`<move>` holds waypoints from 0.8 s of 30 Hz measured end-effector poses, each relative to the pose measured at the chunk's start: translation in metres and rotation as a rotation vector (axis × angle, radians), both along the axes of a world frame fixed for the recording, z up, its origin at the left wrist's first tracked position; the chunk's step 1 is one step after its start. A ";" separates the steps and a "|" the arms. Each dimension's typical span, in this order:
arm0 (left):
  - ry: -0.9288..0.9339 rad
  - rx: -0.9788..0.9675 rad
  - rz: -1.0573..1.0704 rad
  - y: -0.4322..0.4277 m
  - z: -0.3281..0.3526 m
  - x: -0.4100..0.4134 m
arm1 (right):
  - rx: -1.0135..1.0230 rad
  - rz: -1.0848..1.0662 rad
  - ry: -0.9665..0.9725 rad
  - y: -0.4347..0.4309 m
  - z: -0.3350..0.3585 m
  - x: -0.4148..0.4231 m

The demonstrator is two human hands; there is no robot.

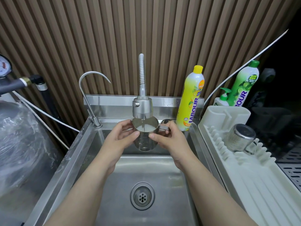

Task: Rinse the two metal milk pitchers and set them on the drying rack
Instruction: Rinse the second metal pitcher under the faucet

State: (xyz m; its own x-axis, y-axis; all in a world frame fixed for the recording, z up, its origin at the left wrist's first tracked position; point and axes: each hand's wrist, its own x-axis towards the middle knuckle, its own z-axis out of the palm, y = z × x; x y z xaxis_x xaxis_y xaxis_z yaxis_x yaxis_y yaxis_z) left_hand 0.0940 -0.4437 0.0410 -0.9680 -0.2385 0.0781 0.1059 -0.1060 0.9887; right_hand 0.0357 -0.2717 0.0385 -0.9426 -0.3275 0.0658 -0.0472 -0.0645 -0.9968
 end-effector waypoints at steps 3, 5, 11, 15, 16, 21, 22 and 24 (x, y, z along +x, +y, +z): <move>-0.009 0.014 0.003 0.001 -0.002 0.002 | 0.007 0.013 0.003 0.000 -0.002 0.001; -0.013 0.027 0.001 0.002 -0.003 0.002 | 0.021 0.011 0.006 0.000 -0.002 0.000; -0.015 0.026 -0.009 -0.002 -0.005 0.003 | 0.049 -0.019 0.017 -0.003 -0.001 0.001; 0.002 0.025 0.002 -0.002 -0.008 0.003 | 0.148 -0.068 0.137 -0.006 0.002 0.003; 0.006 0.028 0.009 -0.002 -0.008 0.003 | 0.158 -0.073 0.147 -0.007 0.002 0.004; 0.014 0.008 0.013 0.000 -0.006 0.004 | 0.101 -0.060 0.103 -0.005 0.000 0.007; 0.015 0.005 0.013 0.000 -0.006 0.004 | 0.104 -0.057 0.106 -0.004 0.000 0.007; 0.011 -0.003 0.013 0.000 -0.006 0.005 | 0.118 -0.050 0.115 -0.004 0.000 0.007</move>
State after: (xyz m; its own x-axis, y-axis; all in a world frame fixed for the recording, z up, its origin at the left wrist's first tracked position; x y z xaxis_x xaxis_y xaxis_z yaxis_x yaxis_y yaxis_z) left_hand 0.0987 -0.4434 0.0355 -0.9637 -0.2513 0.0898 0.1185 -0.1015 0.9878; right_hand 0.0424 -0.2753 0.0382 -0.9464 -0.2920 0.1381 -0.1616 0.0579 -0.9852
